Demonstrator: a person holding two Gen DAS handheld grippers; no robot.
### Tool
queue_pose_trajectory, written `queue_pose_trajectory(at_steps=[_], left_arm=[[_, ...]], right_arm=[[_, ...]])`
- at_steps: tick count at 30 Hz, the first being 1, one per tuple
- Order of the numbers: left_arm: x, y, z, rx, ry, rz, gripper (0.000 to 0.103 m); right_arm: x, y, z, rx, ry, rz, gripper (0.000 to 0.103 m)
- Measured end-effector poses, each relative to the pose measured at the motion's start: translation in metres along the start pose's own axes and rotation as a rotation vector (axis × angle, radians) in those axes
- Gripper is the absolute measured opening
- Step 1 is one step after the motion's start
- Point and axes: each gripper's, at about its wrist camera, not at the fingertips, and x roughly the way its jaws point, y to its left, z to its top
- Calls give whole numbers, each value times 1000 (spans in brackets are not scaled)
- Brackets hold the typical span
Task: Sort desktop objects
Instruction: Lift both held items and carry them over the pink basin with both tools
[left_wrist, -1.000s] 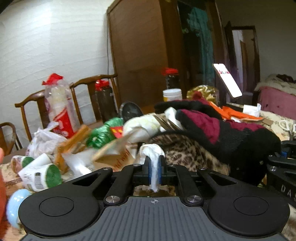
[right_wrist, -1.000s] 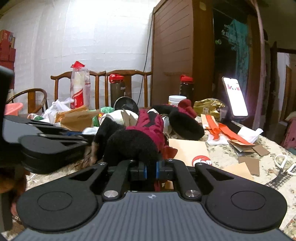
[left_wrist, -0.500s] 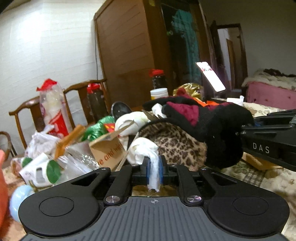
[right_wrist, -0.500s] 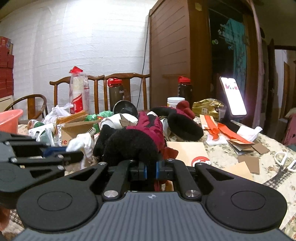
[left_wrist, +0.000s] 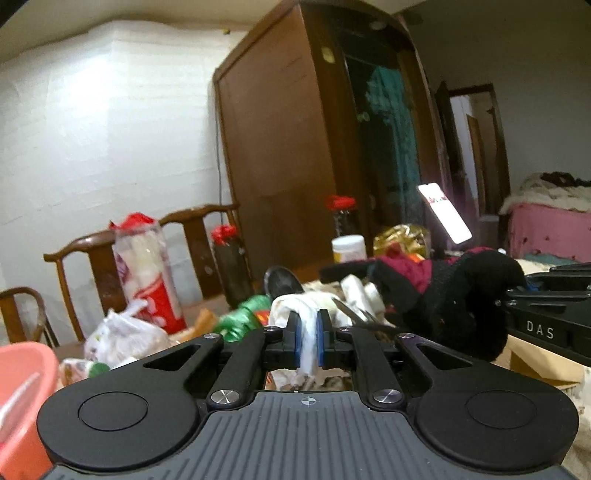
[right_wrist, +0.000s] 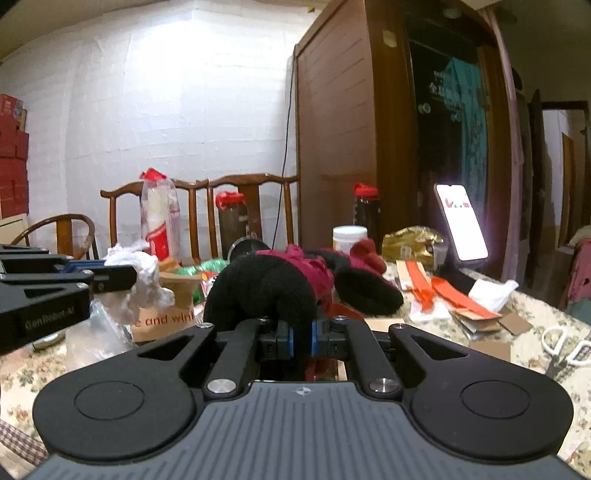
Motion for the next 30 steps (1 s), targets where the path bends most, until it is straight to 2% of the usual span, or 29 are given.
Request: queue_pose_trajectory(at_steps=[9,14,22,30], left_arm=[[-24,27,19,-15,-43,93,4],[-42,54,29,-29,-70,155,4],[-74,120,35,-52,-98,289,4],[-109,199,25,-100,-77,477,4]], right_arm=[[-6,18,23,-16,-57,47,9],[0,44,41,-42,-87,95,9],[12,116,68,-103,-136,223,9],[30,212,84,-144,-155,416,9]])
